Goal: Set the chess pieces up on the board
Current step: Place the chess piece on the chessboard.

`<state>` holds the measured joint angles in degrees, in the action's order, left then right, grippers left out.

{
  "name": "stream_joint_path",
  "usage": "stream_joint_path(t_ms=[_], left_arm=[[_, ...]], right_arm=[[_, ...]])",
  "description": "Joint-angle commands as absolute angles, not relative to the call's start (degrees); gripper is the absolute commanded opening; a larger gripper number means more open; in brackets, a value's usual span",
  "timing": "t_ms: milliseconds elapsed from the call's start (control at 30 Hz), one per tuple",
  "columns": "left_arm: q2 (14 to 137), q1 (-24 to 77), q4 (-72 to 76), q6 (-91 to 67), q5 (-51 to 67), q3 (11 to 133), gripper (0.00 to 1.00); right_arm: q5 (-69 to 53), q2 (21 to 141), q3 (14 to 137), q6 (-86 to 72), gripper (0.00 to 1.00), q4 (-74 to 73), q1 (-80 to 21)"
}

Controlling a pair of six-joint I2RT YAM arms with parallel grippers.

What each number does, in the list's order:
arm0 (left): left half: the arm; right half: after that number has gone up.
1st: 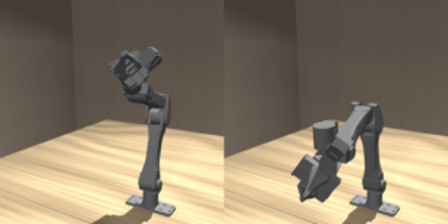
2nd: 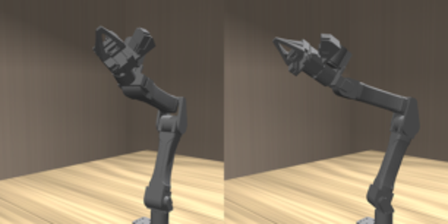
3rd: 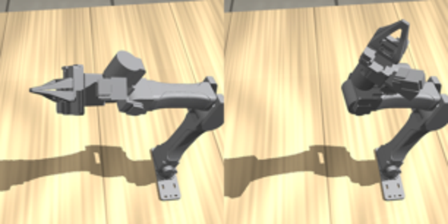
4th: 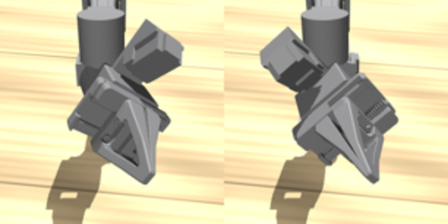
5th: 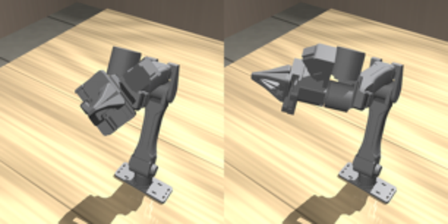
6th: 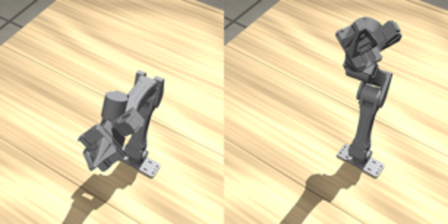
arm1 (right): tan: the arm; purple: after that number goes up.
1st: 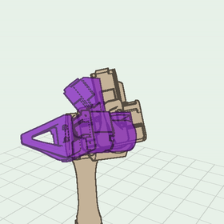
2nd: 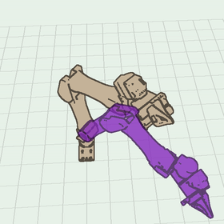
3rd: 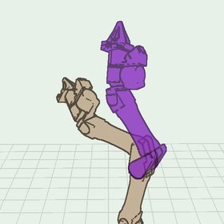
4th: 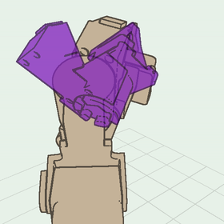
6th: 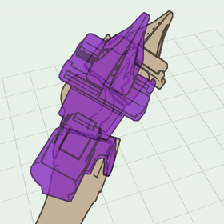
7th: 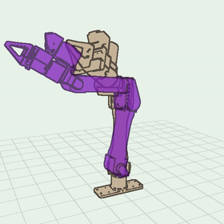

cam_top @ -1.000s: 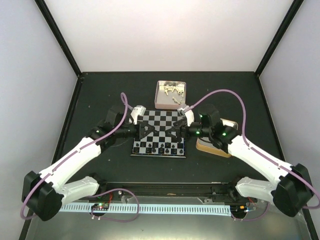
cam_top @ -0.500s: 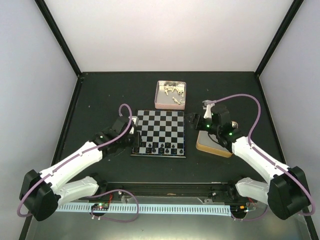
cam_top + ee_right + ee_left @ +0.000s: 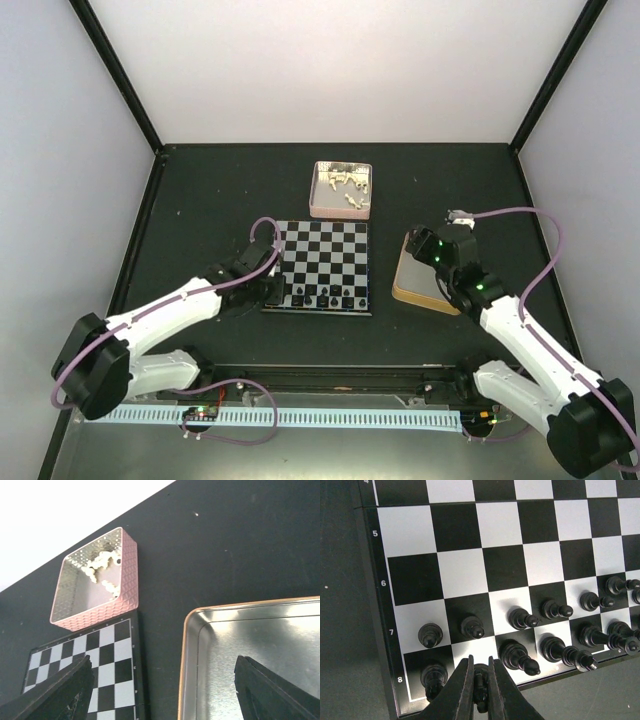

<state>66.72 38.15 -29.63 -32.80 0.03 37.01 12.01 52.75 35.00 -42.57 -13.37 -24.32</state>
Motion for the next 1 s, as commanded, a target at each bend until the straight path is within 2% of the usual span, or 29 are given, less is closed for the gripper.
stream_joint_path(t_ms=[0,733,967], left_arm=[[67.7,39.2,-27.3,-34.0,-0.3,36.2,0.03],[70.9,40.4,-22.8,-33.6,-1.9,33.7,0.07],[70.4,40.6,-23.4,-33.8,-1.4,33.8,0.17]], right_arm=[[16.7,52.7,34.2,-43.5,0.78,-14.5,-24.0],[15.6,54.1,34.4,-43.4,0.78,-14.2,-24.0],[15.3,54.0,34.4,-43.4,0.78,-14.5,-24.0]])
